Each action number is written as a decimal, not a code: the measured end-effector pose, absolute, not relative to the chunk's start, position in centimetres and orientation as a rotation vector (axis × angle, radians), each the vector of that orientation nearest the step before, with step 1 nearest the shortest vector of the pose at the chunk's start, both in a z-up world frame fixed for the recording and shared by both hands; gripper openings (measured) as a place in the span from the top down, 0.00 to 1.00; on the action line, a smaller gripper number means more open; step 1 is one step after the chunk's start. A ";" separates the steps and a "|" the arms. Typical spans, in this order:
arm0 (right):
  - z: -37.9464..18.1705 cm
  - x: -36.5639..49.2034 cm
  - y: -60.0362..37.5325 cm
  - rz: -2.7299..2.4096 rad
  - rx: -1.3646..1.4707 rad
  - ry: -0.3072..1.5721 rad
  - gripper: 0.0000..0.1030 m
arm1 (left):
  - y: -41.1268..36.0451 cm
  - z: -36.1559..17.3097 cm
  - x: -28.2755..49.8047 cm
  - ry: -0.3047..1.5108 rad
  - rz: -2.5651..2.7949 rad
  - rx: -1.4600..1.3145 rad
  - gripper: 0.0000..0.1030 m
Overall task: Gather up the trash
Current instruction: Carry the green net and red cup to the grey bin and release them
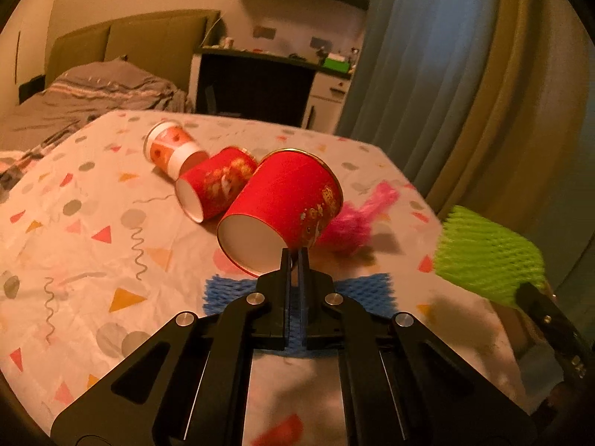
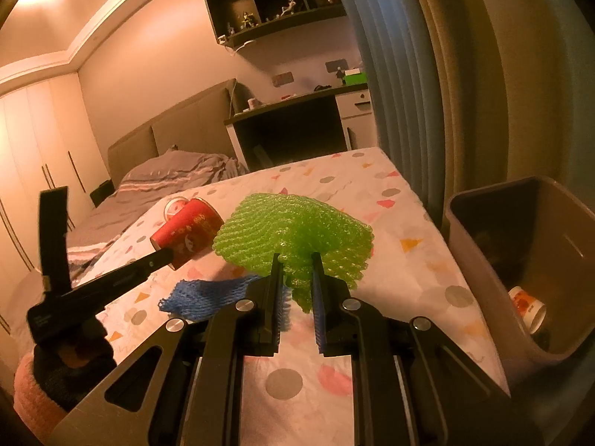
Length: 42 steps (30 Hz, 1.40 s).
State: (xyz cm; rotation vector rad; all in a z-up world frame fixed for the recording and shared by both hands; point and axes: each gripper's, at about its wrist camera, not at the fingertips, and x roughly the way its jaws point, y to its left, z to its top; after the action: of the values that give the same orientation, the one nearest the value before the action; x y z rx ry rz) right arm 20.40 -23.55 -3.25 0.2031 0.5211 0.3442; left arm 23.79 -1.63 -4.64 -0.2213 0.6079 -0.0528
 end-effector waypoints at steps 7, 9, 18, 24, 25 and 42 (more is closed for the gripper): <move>-2.2 18.8 -24.8 0.314 0.205 0.489 0.86 | -5.1 -2.6 21.6 0.554 -0.111 -0.166 0.98; -1.9 18.3 -25.5 0.296 0.206 0.478 0.86 | -6.1 -2.3 21.3 0.550 -0.133 -0.156 0.98; -1.2 16.5 -29.5 0.191 0.220 0.440 0.86 | -11.9 -1.3 20.7 0.531 -0.249 -0.102 0.98; -0.9 15.6 -34.0 0.064 0.231 0.413 0.86 | -17.2 -1.1 20.9 0.526 -0.358 -0.067 0.98; -0.9 15.5 -34.6 0.046 0.230 0.410 0.86 | -18.1 -1.2 21.0 0.527 -0.374 -0.063 0.98; -3.6 17.5 -41.9 -0.194 0.185 0.453 0.83 | -29.8 -4.9 24.4 0.621 -0.609 -0.010 0.99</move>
State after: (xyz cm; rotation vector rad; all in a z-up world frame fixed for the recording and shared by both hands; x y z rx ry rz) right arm 17.48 -41.88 -3.60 0.1847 0.4527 -0.1938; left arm 24.40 -29.80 -4.90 -0.0101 0.6206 -0.6085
